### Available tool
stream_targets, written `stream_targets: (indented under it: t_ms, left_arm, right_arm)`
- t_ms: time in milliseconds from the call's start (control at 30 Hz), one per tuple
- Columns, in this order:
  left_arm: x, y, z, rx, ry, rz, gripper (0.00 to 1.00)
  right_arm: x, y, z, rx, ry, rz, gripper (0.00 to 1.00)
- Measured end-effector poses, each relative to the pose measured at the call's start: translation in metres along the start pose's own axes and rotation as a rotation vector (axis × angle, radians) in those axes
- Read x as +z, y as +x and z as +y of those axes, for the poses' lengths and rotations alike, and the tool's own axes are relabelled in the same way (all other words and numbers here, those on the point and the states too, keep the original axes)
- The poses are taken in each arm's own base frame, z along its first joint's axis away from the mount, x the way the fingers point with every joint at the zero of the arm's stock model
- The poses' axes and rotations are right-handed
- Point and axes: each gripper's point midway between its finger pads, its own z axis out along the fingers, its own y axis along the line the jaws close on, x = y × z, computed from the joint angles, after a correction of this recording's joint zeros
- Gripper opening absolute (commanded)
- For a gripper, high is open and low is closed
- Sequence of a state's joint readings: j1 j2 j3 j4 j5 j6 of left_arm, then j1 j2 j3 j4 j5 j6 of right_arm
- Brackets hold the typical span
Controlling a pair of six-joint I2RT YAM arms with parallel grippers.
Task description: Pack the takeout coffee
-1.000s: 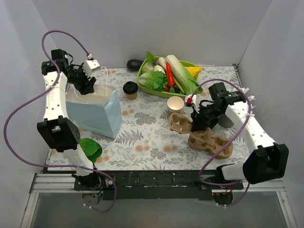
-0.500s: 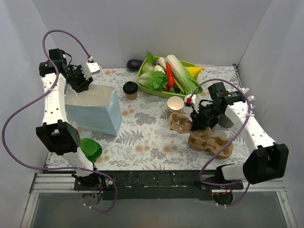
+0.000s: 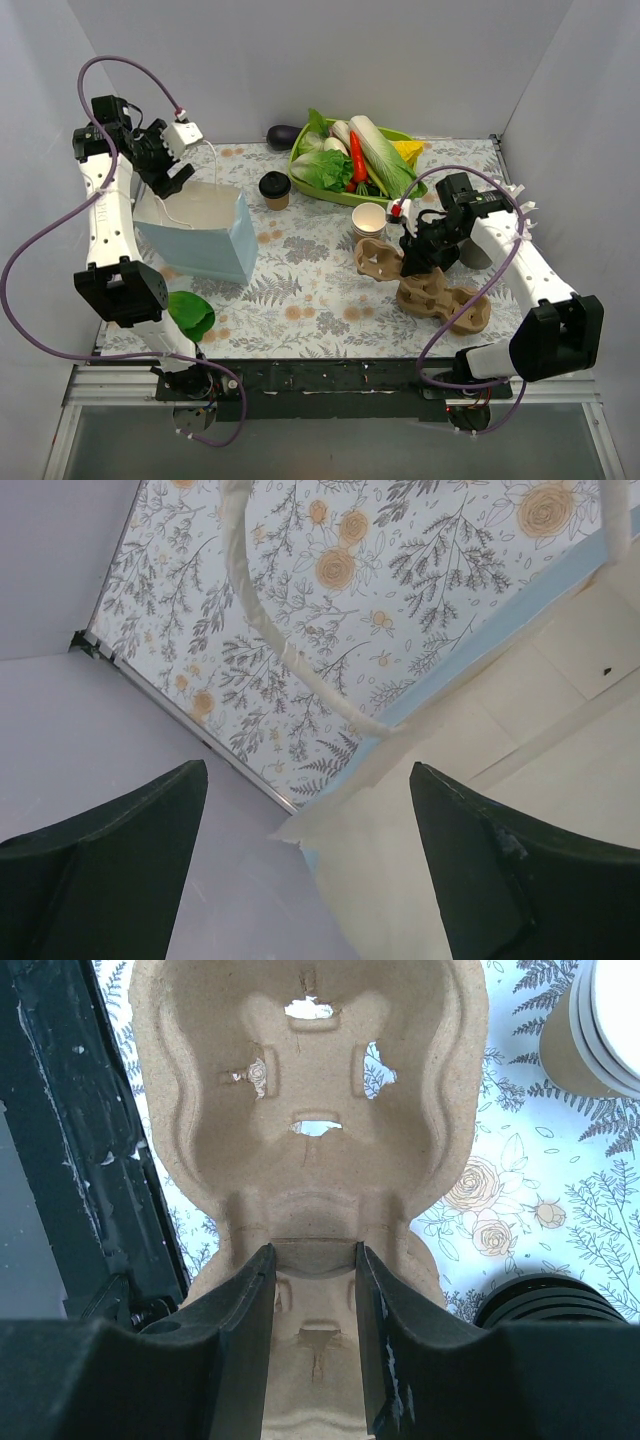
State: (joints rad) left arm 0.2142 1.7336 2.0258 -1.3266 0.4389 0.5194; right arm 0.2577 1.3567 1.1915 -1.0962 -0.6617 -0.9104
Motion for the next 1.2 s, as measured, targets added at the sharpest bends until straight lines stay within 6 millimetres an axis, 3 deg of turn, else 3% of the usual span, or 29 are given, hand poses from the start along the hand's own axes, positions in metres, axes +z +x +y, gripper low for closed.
stream_targets:
  t_ms: [200, 467, 600, 933, 1200]
  left_arm:
    - [0.001, -0.003, 0.010, 0.095, -0.001, -0.007, 0.79]
    - [0.016, 0.001, 0.012, 0.198, 0.036, -0.013, 0.58]
    - [0.026, 0.005, 0.001, 0.194, 0.083, -0.021, 0.49]
    - [0.036, 0.004, -0.024, 0.132, 0.155, -0.063, 0.02]
    - [0.015, -0.007, -0.036, 0.077, 0.131, -0.085, 0.00]
  right_arm:
    - [0.004, 0.000, -0.005, 0.010, -0.011, 0.007, 0.05]
    - [0.005, -0.002, -0.007, 0.011, -0.002, 0.000, 0.05]
    - [0.005, -0.002, -0.008, 0.015, 0.000, 0.000, 0.05]
    - [0.005, -0.002, -0.007, 0.018, -0.001, 0.000, 0.05]
    - [0.003, -0.009, -0.008, 0.011, 0.003, -0.007, 0.01]
